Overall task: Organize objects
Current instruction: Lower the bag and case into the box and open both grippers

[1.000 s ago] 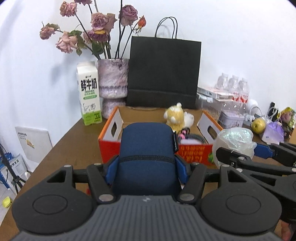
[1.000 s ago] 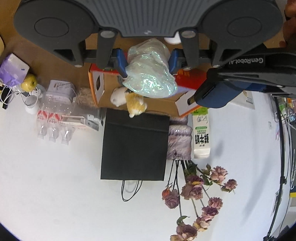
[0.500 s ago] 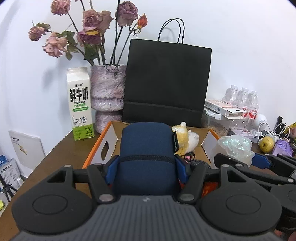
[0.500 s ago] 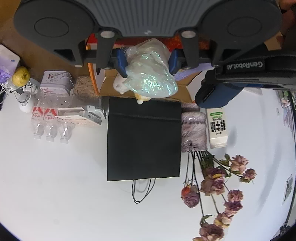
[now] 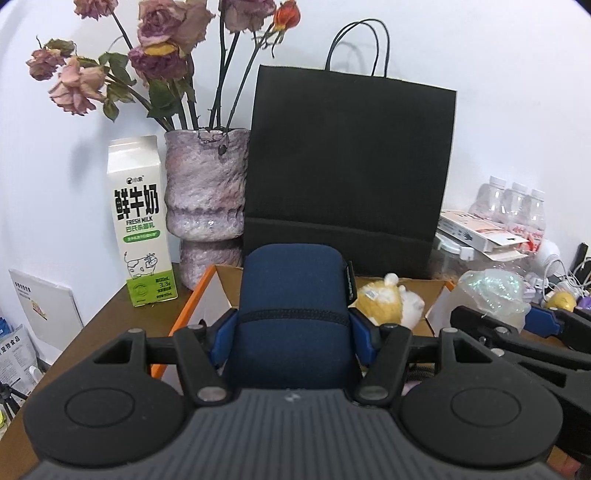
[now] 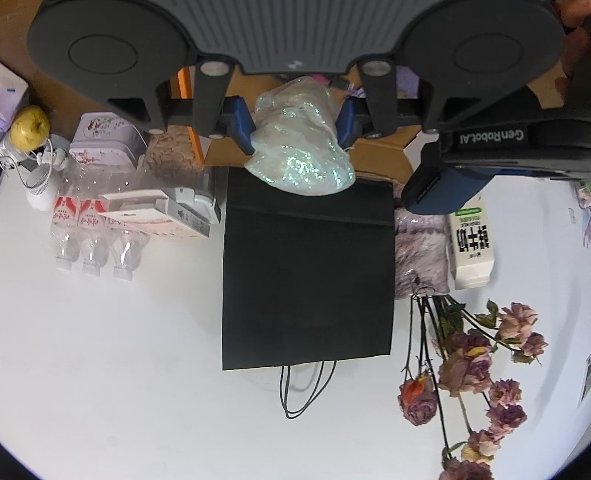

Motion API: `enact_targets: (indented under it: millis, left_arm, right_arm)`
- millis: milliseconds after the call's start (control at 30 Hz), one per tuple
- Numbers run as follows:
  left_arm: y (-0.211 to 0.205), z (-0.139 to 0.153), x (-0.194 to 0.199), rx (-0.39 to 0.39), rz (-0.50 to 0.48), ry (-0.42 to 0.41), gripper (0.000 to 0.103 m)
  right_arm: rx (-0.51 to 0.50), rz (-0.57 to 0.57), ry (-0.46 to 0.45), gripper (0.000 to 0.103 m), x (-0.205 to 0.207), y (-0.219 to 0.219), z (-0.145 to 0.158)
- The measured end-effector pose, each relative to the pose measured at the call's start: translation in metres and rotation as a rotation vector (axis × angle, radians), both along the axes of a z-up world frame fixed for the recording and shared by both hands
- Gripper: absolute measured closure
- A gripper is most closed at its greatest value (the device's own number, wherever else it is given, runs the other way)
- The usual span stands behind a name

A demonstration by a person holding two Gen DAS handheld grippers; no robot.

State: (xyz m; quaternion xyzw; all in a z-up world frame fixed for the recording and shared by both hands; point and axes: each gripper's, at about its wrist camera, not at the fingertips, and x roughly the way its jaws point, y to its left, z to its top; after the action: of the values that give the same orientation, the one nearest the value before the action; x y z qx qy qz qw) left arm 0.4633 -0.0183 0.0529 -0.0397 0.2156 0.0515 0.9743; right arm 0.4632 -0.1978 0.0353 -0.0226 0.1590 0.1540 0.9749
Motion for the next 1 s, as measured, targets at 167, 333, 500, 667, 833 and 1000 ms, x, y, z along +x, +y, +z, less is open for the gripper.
enact_targets:
  millis: [167,333,500,667,833,1000]
  left_arm:
    - [-0.002,-0.004,0.021,0.008,-0.001,0.008,0.040]
    - [-0.002,-0.009,0.039,0.011,0.001,0.021,0.040]
    - [0.000,-0.013,0.054,0.025,0.019,0.028,0.040]
    - [0.004,-0.015,0.067,0.027,0.030,0.037,0.040]
    - [0.007,-0.018,0.073,0.023,0.034,0.048,0.040]
    - [0.007,-0.022,0.075,0.031,0.033,0.061,0.035]
  right_arm:
    - [-0.003,-0.006,-0.007,0.058,0.018,0.001,0.002]
    - [-0.005,-0.008,0.014,0.058,0.033,0.002,-0.003]
    - [-0.016,-0.014,0.036,0.058,0.047,0.002,-0.009]
    - [-0.025,-0.018,0.054,0.059,0.059,0.003,-0.014]
    - [-0.035,-0.021,0.077,0.059,0.066,0.003,-0.020]
    - [-0.050,-0.021,0.097,0.050,0.068,0.005,-0.025]
